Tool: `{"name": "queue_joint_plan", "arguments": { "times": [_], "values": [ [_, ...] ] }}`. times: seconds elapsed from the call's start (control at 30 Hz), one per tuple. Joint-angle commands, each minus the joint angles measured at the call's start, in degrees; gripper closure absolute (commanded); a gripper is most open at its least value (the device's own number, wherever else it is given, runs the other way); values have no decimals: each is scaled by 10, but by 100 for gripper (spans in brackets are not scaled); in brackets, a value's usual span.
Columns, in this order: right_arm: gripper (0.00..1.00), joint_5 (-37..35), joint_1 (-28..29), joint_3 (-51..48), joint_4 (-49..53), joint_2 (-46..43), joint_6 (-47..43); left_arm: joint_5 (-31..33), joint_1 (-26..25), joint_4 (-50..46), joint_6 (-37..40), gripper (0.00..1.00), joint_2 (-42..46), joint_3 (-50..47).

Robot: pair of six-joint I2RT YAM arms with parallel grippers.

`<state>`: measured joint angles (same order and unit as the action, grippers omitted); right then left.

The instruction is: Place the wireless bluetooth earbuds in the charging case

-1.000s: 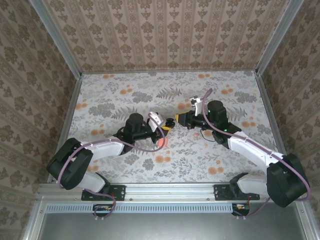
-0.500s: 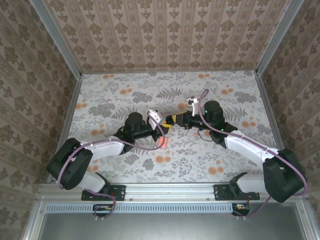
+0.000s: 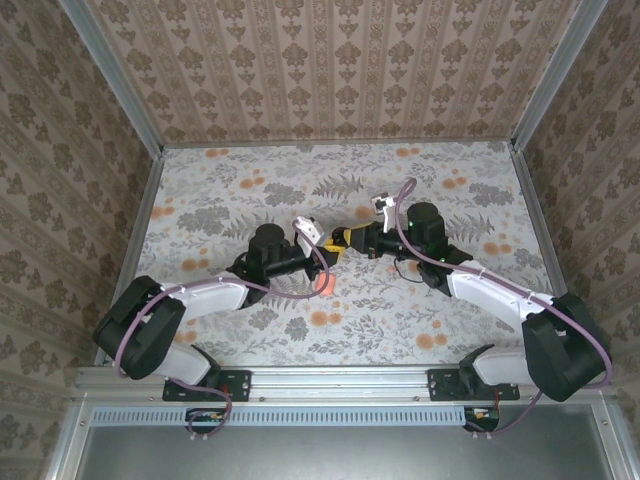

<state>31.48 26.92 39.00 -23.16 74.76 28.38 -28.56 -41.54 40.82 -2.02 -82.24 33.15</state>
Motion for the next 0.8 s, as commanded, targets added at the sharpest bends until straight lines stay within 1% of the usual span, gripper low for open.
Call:
{"name": "queue_joint_plan", "arguments": {
  "times": [0.0,0.27,0.47,0.57,0.77],
  "values": [
    [79,-12,3,-6,-19,6,0,-12,2,30,-15,90,21,19],
    [79,-9,3,-3,-17,12,-6,-10,2,32,-19,90,29,20],
    [66,-18,3,-9,-9,0,-8,-9,2,28,-14,90,34,23],
    [64,-21,3,-5,-2,-7,-11,-9,3,23,-12,90,37,24],
    [55,-22,2,7,17,-28,-18,-12,2,17,-10,91,44,23]
  ]
}}
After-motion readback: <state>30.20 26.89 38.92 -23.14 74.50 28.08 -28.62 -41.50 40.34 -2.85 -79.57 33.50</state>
